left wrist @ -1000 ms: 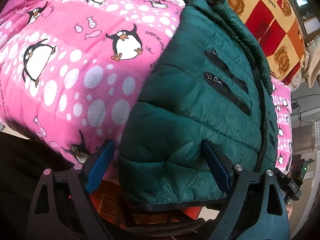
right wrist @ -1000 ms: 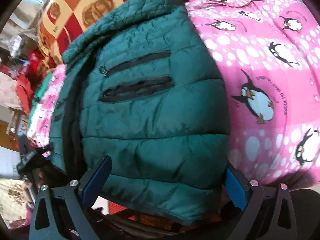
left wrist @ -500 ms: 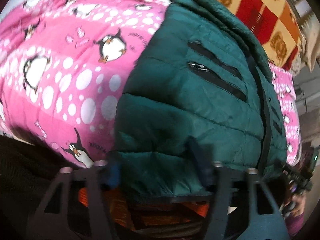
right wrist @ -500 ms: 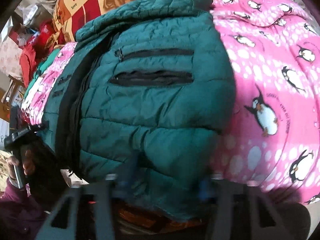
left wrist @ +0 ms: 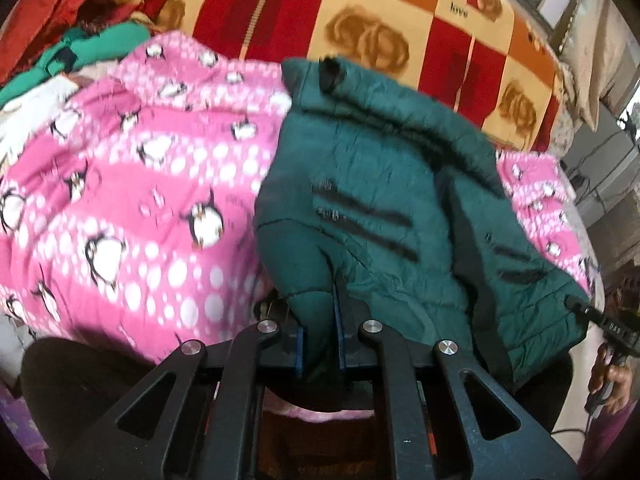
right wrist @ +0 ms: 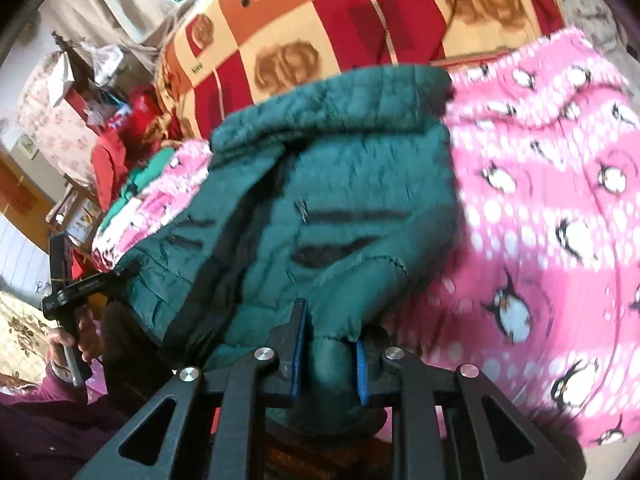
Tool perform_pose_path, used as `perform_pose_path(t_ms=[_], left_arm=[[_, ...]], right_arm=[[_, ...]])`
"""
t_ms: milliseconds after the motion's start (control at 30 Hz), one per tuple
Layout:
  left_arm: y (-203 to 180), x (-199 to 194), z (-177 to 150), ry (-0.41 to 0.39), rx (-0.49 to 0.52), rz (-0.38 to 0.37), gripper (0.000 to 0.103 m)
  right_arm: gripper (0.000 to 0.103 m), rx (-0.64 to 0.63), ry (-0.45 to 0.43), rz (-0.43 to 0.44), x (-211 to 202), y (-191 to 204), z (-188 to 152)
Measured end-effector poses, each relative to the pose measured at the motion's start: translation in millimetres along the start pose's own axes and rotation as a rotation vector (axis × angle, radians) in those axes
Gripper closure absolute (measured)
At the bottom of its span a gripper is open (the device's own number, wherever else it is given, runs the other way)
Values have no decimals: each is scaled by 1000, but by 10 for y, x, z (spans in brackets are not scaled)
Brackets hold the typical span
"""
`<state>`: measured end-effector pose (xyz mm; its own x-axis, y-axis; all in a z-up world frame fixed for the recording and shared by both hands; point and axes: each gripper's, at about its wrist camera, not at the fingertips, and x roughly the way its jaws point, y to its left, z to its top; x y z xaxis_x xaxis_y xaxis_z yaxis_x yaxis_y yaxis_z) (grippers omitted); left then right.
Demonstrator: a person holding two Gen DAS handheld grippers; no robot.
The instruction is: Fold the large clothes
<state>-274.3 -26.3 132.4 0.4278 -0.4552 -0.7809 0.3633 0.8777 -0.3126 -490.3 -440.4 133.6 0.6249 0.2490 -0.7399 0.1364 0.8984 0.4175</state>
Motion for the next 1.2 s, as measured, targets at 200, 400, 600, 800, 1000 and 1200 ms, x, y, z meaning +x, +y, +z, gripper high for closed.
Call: perform_pose_path(t_ms=[200, 400, 600, 800, 1000, 1200], left_arm=[[-70, -145, 294, -74, 4, -4, 93], [-169, -207, 605, -139, 14, -2, 93], [-217, -180, 993, -192, -12, 5, 93], [-305, -14, 1407, -222, -36, 32, 93], [-390, 291, 1817, -231, -42, 88, 93], [-467, 679, 2190, -242, -48, 158, 93]], right_arm=[[84, -15, -54, 7, -91, 53, 224], [84, -22, -114, 4, -161, 81, 521], [84, -19, -193, -6, -247, 71, 894], [84, -2, -247, -29, -159, -17, 1367], [84, 6, -262, -83, 139, -139, 1875], [84, 35, -271, -144, 516, -276, 2381]])
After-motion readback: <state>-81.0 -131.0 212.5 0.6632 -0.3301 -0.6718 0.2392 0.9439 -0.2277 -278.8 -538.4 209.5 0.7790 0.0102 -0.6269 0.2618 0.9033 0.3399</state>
